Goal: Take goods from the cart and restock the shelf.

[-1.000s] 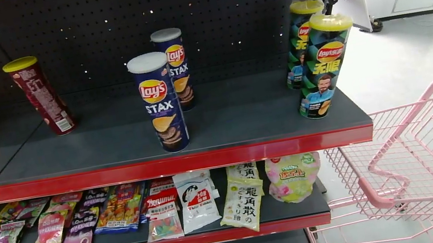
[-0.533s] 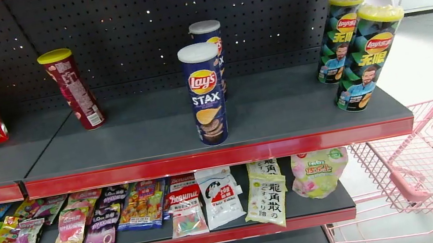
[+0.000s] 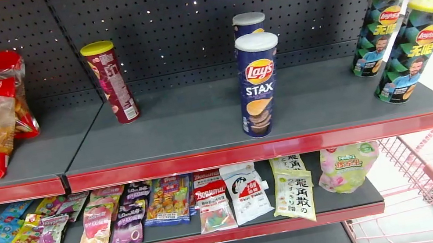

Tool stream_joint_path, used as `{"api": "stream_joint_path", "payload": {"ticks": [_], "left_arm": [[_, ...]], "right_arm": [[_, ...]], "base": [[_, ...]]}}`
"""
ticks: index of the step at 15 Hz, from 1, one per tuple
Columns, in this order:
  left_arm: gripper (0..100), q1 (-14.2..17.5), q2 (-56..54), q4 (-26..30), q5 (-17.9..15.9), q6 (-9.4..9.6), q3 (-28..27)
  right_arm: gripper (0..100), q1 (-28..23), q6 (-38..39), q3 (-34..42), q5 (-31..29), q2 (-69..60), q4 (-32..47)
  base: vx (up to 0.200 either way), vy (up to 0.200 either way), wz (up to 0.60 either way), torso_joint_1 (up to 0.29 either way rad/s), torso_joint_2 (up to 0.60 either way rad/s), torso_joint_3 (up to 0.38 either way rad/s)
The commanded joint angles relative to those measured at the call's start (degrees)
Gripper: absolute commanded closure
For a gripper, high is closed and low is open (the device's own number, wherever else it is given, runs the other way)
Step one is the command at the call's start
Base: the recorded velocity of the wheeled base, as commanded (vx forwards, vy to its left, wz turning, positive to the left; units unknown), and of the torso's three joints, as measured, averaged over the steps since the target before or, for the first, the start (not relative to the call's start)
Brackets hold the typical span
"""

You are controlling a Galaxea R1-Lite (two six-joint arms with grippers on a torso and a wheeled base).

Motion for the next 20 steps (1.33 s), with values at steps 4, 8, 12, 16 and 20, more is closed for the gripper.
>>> {"api": "stream_joint_path", "payload": {"ticks": [4,8,12,16,20], "left_arm": [[0,0.0,0.1,0.0,0.0,0.02,0.0],[0,0.1,0.1,0.0,0.0,0.02,0.0],[0,0.1,0.1,0.0,0.0,0.02,0.0],[0,0.0,0.0,0.0,0.0,0.02,0.0],[0,0.0,0.0,0.0,0.0,0.1,0.0]], "right_arm": [[100,0.1,0.0,0.0,0.0,-0.1,0.0],[100,0.1,0.0,0.1,0.0,-0.4,0.0],[100,0.1,0.0,0.3,0.0,-0.4,-0.1],[100,0.1,0.0,0.3,0.0,-0.6,-0.1],[100,0.1,0.0,0.5,0.0,-0.9,0.0]], "base": [[0.0,0.2,0.0,0.005,0.0,0.001],[0.0,0.2,0.0,0.001,0.0,0.002],[0.0,0.2,0.0,0.0,0.0,0.002],[0.0,0.2,0.0,0.004,0.0,0.005],[0.0,0.2,0.0,0.001,0.0,0.004]]}}
